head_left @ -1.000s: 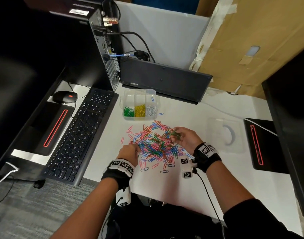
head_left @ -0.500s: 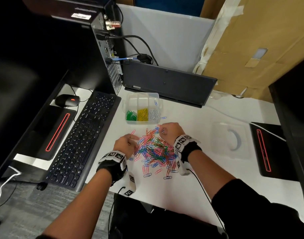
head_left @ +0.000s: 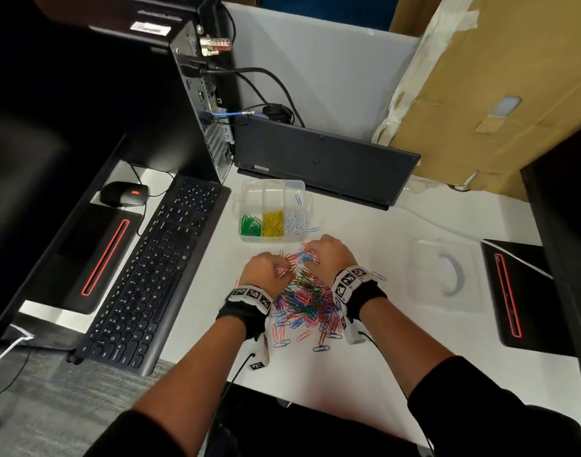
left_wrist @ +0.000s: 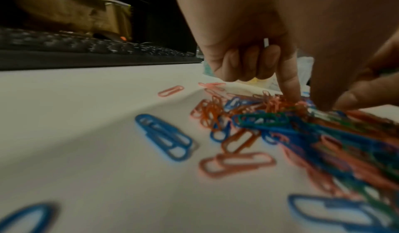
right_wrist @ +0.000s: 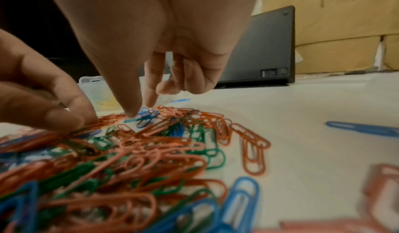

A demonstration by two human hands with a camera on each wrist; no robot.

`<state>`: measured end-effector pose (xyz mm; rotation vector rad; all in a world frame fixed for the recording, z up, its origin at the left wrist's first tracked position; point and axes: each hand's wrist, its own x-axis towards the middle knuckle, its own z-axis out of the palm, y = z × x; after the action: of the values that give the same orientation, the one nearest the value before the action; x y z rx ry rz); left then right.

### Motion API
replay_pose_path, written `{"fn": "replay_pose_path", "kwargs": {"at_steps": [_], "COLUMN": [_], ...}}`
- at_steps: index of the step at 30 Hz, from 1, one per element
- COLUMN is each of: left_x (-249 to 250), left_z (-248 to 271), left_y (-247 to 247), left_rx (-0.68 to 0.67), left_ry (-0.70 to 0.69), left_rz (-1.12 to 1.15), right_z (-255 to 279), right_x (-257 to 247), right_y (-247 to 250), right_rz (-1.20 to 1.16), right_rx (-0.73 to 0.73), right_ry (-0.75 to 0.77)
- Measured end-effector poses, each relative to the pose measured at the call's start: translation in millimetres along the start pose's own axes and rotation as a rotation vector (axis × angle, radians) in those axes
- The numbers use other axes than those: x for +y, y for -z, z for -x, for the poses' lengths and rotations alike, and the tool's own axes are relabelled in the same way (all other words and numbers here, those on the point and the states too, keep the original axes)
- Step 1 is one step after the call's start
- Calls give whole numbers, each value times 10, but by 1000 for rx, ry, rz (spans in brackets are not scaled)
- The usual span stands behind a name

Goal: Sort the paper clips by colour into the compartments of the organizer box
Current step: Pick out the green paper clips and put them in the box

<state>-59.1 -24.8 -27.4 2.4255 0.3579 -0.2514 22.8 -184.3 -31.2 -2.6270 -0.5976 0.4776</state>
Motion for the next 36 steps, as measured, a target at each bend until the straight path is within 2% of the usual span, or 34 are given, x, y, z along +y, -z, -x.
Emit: {"fn": "replay_pose_path", "kwargs": {"at_steps": [5, 8, 11, 14, 17, 20, 23, 28, 32, 36], "left_x": [-4, -32, -96, -188, -231, -161, -77, -31, -83, -191], "left_z": [33, 99, 76, 0, -42, -40, -36, -28, -11, -55], "left_y": [-46, -71, -50, 44, 108, 94, 45, -11, 62, 158], "left_rx": [2, -6, 11, 55, 56, -42, -91, -105, -95, -76], "left_ry": [-26, -25, 55, 156, 83, -53, -125, -108, -84, -22], "left_rz": [-2, 100, 223, 260, 199, 97, -22, -63, 19, 9], "right_z": [19, 79, 108, 92, 72, 60, 44, 57, 103, 117], "right_x": [13, 58, 129, 185, 116, -30, -110, -82, 73, 100], "right_y": [-50, -40, 8, 56, 63, 31, 3, 31, 38, 79], "right_rz": [14, -109, -299, -298, -188, -108, -51, -112, -314, -253], "right_rx": [4, -5, 69, 95, 32, -26, -51, -103, -20, -1], "right_ry": [42, 32, -50, -85, -34, 5, -20, -41, -124, -52]}}
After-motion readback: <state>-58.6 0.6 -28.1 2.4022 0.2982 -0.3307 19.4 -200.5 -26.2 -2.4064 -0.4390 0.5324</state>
